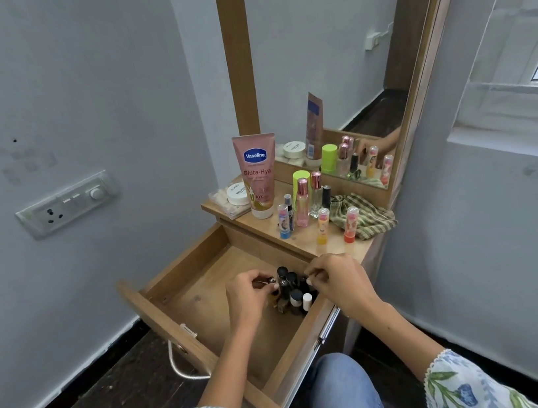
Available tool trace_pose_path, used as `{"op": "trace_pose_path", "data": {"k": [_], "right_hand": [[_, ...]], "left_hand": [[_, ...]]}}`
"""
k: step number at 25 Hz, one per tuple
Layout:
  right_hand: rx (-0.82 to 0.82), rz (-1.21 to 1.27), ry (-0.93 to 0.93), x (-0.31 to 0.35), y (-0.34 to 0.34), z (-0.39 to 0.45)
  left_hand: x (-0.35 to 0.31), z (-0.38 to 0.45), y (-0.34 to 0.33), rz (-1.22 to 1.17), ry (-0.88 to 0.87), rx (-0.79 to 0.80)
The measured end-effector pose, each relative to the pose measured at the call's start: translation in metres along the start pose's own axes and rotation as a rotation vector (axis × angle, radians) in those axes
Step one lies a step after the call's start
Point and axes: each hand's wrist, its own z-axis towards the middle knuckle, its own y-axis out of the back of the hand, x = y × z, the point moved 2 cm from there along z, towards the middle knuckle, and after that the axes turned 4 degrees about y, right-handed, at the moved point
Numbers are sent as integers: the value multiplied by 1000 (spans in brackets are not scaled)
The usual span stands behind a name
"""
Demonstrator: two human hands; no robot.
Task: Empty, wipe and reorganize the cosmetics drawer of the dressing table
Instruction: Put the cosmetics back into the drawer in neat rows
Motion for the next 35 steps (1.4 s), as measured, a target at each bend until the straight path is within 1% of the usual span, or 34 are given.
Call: {"op": "trace_pose_path", "data": {"k": [5,14,18,20,22,23,24,25,26,27,30,32,33,35], "right_hand": [[-9,21,0,1,-5,3],[-19,21,42,4,-1,4],[-68,40,101,13,15,-3],[-173,17,190,19,34,-6],[-379,29,268,19,60,-1],[-480,55,276,15,74,5],[-547,72,264,10,86,13],[-574,69,234,5,97,23],[-552,39,195,0,104,34],[-492,-12,159,-4,108,46],[-243,-132,58,-13,106,80],[-126,-165,-8,-16,99,94],[-91,-191,-23,-15,96,98],[-80,-213,-33,-13,94,100]], "left_hand": [[4,-1,-4,-13,-57,57],[5,-6,-4,59,-117,14],[-1,-9,2,46,-133,-8],[-8,-13,8,-8,-149,-43],[-18,-17,13,-37,-186,-83],[-25,-19,13,-25,-219,-100],[-34,-21,13,6,-260,-114],[-43,-23,12,44,-302,-122],[-52,-25,10,77,-340,-126],[-60,-26,8,104,-372,-132],[-77,-28,1,145,-409,-161],[-82,-28,-3,156,-415,-158],[-83,-28,-5,164,-416,-158],[-86,-27,-6,170,-412,-159]]}}
